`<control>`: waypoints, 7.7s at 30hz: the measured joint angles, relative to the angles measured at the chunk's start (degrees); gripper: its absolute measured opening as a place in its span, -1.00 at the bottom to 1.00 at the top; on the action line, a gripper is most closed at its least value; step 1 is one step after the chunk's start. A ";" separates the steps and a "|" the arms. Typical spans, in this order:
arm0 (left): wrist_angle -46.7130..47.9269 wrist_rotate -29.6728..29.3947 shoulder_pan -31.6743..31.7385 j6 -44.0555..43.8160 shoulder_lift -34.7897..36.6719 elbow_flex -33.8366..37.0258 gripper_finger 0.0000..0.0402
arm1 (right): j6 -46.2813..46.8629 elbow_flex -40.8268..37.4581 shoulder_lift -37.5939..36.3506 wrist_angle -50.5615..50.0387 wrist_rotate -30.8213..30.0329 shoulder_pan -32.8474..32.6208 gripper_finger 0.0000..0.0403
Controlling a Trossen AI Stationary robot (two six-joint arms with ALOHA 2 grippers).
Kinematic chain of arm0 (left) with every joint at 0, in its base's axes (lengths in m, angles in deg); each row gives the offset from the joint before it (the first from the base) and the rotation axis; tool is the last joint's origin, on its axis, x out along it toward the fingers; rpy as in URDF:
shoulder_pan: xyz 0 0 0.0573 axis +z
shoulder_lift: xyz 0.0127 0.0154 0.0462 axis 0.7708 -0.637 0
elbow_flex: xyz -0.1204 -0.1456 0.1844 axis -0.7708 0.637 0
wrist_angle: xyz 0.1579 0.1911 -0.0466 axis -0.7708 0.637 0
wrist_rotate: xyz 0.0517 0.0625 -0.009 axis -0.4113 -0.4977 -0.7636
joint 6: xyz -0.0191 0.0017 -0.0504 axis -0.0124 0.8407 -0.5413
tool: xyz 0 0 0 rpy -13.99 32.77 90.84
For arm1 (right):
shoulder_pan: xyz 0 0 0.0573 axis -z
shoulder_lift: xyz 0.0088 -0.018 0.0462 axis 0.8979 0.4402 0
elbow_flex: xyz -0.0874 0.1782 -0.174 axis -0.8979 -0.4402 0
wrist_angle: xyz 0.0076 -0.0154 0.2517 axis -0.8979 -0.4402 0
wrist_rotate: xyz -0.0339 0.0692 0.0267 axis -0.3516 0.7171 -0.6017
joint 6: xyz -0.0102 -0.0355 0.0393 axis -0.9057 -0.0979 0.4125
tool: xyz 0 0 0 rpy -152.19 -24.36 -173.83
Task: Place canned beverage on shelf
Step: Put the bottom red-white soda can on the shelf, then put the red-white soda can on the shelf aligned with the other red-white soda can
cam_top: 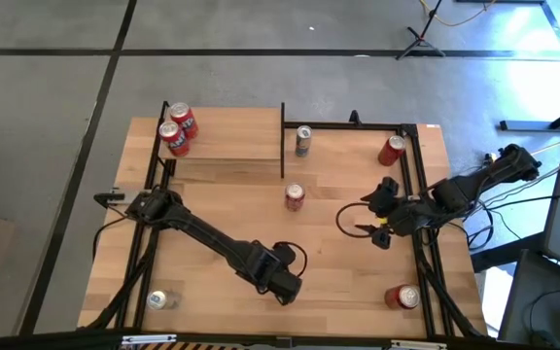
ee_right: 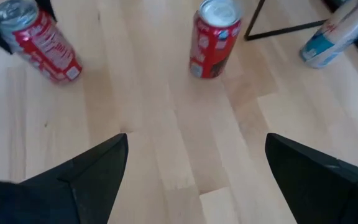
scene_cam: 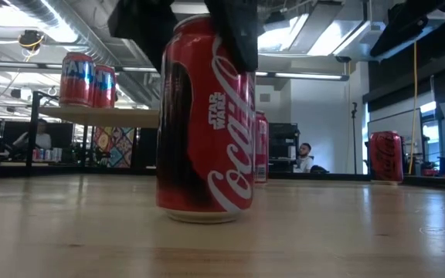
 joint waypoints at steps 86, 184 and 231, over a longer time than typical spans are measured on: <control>21.80 17.54 77.13 90.12 34.22 11.72 0.34 | -31.19 2.78 4.13 10.49 23.19 38.27 0.82; -14.64 -11.92 19.87 5.41 11.43 21.99 0.53 | -40.41 -16.90 27.42 66.57 20.98 40.87 0.82; -19.75 -12.89 14.85 5.84 11.88 21.91 0.53 | -41.57 -15.50 32.08 70.86 26.48 39.34 0.82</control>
